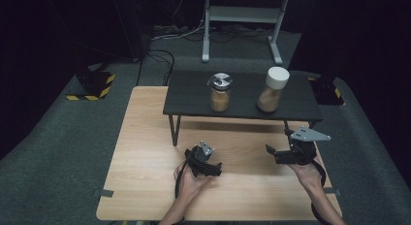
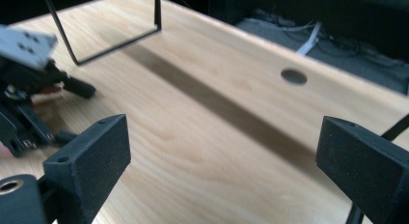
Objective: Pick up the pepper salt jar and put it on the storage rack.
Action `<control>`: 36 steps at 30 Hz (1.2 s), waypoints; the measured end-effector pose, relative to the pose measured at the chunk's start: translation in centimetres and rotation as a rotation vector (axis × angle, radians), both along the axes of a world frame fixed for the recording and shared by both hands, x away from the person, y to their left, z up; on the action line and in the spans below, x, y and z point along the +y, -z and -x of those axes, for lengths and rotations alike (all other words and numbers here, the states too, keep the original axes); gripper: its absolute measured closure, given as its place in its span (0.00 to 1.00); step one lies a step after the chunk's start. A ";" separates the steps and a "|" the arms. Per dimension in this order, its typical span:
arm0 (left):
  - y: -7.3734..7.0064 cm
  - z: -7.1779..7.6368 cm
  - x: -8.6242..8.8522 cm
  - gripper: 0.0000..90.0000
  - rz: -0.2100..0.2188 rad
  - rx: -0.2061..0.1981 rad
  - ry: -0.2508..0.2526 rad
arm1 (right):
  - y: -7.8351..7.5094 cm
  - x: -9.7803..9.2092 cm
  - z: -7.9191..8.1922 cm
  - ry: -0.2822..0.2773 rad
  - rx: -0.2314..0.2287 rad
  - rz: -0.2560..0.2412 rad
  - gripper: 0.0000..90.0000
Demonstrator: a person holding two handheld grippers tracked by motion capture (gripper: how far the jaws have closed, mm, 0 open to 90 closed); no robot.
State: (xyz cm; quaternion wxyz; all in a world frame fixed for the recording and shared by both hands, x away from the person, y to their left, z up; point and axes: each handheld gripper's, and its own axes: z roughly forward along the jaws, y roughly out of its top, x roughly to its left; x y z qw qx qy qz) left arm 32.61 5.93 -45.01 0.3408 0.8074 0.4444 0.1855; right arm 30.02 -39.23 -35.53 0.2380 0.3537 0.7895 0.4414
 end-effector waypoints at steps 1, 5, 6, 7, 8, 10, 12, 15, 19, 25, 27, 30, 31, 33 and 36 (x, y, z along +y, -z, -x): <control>0.0 0.0 0.0 0.00 0.000 0.000 0.000 | 0.4 0.0 -0.1 0.005 0.010 -0.001 0.05; 0.0 0.0 0.0 0.00 0.000 0.000 0.000 | 2.0 -0.2 -0.5 0.024 0.054 -0.008 0.04; 0.0 0.0 0.0 0.00 0.000 0.000 0.000 | 2.3 -0.3 -0.6 0.029 0.061 -0.010 0.04; 0.0 0.0 0.0 0.00 0.000 0.000 0.000 | 2.6 -0.3 -0.7 0.032 0.067 -0.010 0.04; 0.0 0.0 0.0 0.00 0.000 0.000 -0.001 | 2.8 -0.3 -0.8 0.036 0.072 -0.011 0.04; 0.0 0.0 0.0 0.00 0.000 0.000 -0.001 | 3.1 -0.4 -0.8 0.040 0.075 -0.012 0.04; 0.0 0.0 0.0 0.00 0.000 0.000 -0.002 | 3.5 -0.4 -0.9 0.047 0.081 -0.011 0.04; 0.0 -0.1 0.1 0.00 0.012 0.002 -0.004 | 4.1 -0.4 -1.1 0.050 0.088 -0.009 0.04; 0.0 0.0 -0.1 0.00 0.001 -0.001 -0.001 | 4.8 -0.3 -1.4 0.058 0.104 -0.010 0.04; 0.0 0.0 -0.1 0.00 0.001 0.000 -0.001 | 6.4 0.0 -1.7 0.089 0.138 0.006 0.04; 0.0 0.0 -0.1 0.00 0.001 0.000 -0.001 | 6.8 0.0 -1.6 0.092 0.135 0.017 0.04; 0.0 0.0 -0.1 0.00 0.001 0.000 -0.001 | 7.4 0.1 -1.5 0.100 0.131 0.024 0.04; 0.0 0.0 -0.1 0.00 0.001 0.000 -0.001 | 7.5 0.1 -1.4 0.102 0.131 0.022 0.04; 0.0 0.0 -0.1 0.00 0.001 0.000 0.000 | 7.8 0.1 -1.3 0.103 0.130 0.022 0.04; 0.0 0.0 -0.1 0.00 0.002 0.000 0.000 | 8.1 0.2 -1.3 0.108 0.138 0.024 0.04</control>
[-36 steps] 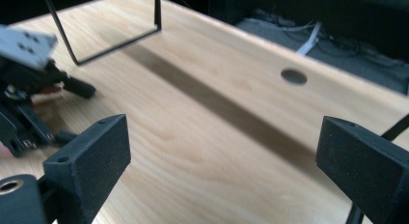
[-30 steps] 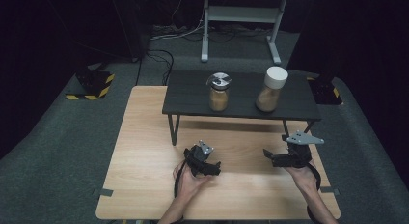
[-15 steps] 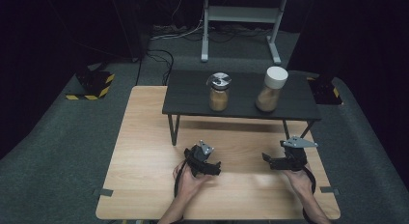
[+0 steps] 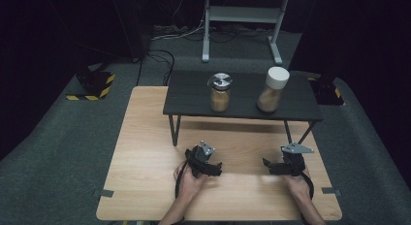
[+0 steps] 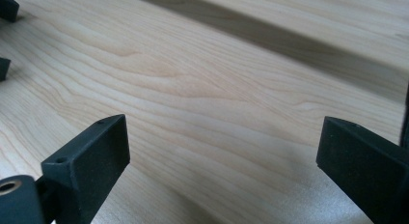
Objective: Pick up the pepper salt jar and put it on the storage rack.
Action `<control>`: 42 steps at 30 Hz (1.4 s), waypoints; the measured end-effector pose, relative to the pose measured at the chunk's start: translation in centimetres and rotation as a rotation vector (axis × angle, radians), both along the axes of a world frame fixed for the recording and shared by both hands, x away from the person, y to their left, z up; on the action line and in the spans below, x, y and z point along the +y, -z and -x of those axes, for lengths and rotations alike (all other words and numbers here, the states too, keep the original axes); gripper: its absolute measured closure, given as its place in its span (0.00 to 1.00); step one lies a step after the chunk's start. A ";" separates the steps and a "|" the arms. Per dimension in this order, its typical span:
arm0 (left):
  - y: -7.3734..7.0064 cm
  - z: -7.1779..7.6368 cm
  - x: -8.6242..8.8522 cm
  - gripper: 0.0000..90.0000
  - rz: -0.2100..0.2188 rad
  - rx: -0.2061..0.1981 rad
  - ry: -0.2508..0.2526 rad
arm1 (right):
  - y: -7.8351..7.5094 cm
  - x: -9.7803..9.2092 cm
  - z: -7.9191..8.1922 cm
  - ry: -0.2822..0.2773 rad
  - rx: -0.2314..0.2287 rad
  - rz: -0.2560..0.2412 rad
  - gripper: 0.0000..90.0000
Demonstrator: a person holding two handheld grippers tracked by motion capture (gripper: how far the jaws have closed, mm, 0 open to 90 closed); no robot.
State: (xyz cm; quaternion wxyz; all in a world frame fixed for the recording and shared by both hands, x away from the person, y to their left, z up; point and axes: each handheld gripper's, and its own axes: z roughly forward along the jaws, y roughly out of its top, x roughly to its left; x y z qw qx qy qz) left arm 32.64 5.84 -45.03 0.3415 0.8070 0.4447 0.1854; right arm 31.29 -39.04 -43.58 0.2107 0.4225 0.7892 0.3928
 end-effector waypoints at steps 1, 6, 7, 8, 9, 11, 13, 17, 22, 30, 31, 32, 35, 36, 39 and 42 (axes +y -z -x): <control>0.0 0.0 0.0 0.00 0.000 0.000 0.000 | 0.2 0.0 0.0 -0.003 -0.002 0.008 0.04; 0.0 0.0 0.0 0.00 -0.001 0.000 0.000 | 0.7 0.3 0.0 -0.013 -0.017 0.032 0.04; 0.0 0.0 0.0 0.00 -0.001 0.000 0.000 | 0.7 0.3 0.0 -0.013 -0.017 0.032 0.04; 0.0 0.0 0.0 0.00 0.000 0.000 0.000 | 0.9 0.3 0.0 -0.018 -0.017 0.036 0.04; 0.0 0.0 0.0 0.00 0.000 0.000 0.000 | 0.9 0.4 0.0 -0.020 -0.016 0.037 0.04; 0.0 0.0 0.0 0.00 -0.001 0.001 0.000 | 1.0 0.5 -0.1 -0.021 -0.007 0.038 0.04; 0.0 0.0 0.0 0.00 0.000 0.001 0.000 | 1.0 0.5 -0.1 -0.025 -0.005 0.041 0.04; 0.0 0.0 0.0 0.00 -0.001 0.001 0.000 | 1.2 0.7 -0.2 -0.036 -0.001 0.055 0.04; 0.0 0.0 0.0 0.00 0.000 0.001 0.000 | 1.3 0.8 -0.2 -0.033 0.014 0.058 0.04; 0.0 0.0 0.0 0.00 0.000 0.001 -0.001 | 1.3 1.1 -0.5 -0.044 0.041 0.069 0.04; 0.0 0.0 0.0 0.00 0.000 0.001 -0.001 | 1.3 1.1 -0.5 -0.044 0.041 0.069 0.04; 0.0 0.0 0.0 0.00 0.000 0.001 0.000 | 1.3 1.2 -0.7 -0.045 0.047 0.072 0.04; 0.0 0.0 0.0 0.00 0.000 0.001 0.000 | 1.2 1.4 -1.0 -0.049 0.060 0.086 0.04; 0.0 0.0 0.0 0.00 0.000 0.001 0.000 | 1.1 1.4 -1.0 -0.049 0.065 0.088 0.04; 0.0 0.0 0.0 0.00 0.000 0.001 0.000 | 1.1 1.4 -1.3 -0.047 0.079 0.082 0.04; 0.0 0.0 0.0 0.00 -0.001 0.000 0.000 | 1.0 1.2 -1.6 -0.051 0.090 0.075 0.04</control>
